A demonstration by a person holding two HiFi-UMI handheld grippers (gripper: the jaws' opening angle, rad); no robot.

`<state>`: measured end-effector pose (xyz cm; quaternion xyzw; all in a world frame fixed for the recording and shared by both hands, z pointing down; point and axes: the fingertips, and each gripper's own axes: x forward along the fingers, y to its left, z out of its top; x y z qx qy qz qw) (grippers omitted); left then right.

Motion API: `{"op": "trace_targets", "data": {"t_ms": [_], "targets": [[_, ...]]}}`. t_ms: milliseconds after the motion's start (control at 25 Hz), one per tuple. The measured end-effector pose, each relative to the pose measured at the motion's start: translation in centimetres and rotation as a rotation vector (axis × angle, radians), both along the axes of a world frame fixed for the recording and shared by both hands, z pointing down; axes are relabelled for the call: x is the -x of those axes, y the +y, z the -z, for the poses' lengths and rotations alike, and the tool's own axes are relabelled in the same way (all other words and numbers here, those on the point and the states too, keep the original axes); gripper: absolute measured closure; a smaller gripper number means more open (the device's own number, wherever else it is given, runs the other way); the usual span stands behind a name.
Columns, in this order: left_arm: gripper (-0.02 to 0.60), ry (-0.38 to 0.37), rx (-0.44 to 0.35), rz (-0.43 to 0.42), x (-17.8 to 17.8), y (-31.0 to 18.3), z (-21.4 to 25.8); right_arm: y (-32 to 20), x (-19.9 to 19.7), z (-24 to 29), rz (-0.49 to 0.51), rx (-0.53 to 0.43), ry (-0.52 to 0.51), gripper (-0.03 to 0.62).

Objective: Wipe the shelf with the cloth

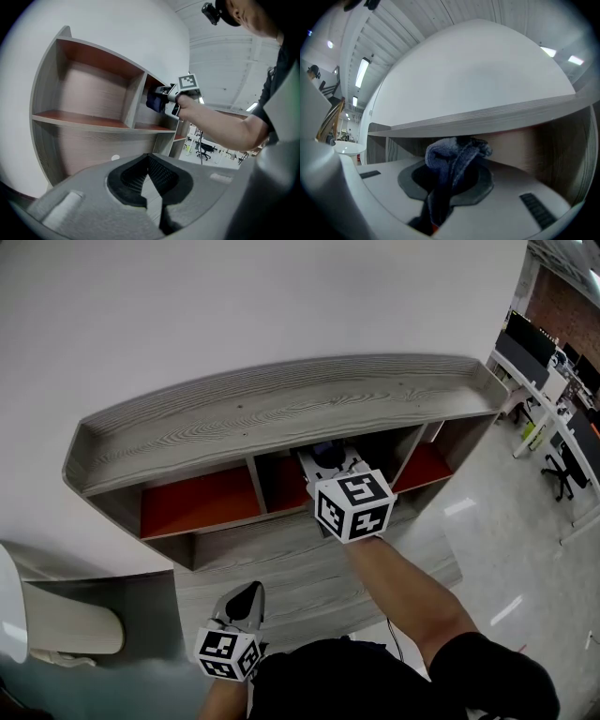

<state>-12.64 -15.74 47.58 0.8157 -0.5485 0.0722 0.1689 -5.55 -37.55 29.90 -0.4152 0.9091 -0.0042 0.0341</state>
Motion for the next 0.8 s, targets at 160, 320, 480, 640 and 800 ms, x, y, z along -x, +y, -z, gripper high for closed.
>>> {"op": "trace_targets", "data": {"t_ms": [160, 320, 480, 640, 800], "targets": [[0.572, 0.001, 0.001, 0.012, 0.6, 0.3, 0.0, 0.4, 1.4, 0.1, 0.001, -0.017, 0.045, 0.516], [0.572, 0.001, 0.0, 0.023, 1.1, 0.6, 0.0, 0.9, 2.6, 0.0, 0.008, -0.047, 0.095, 0.516], [0.572, 0.004, -0.003, 0.026, 1.5, 0.9, 0.1, 1.3, 3.6, 0.0, 0.0, -0.094, 0.169, 0.516], [0.572, 0.006, -0.002, 0.027, 2.1, 1.1, 0.0, 1.5, 4.4, -0.1, -0.013, -0.137, 0.238, 0.516], [0.572, 0.006, -0.001, 0.028, 2.8, 1.2, -0.1, 1.7, 5.2, -0.1, -0.028, -0.161, 0.291, 0.516]]}}
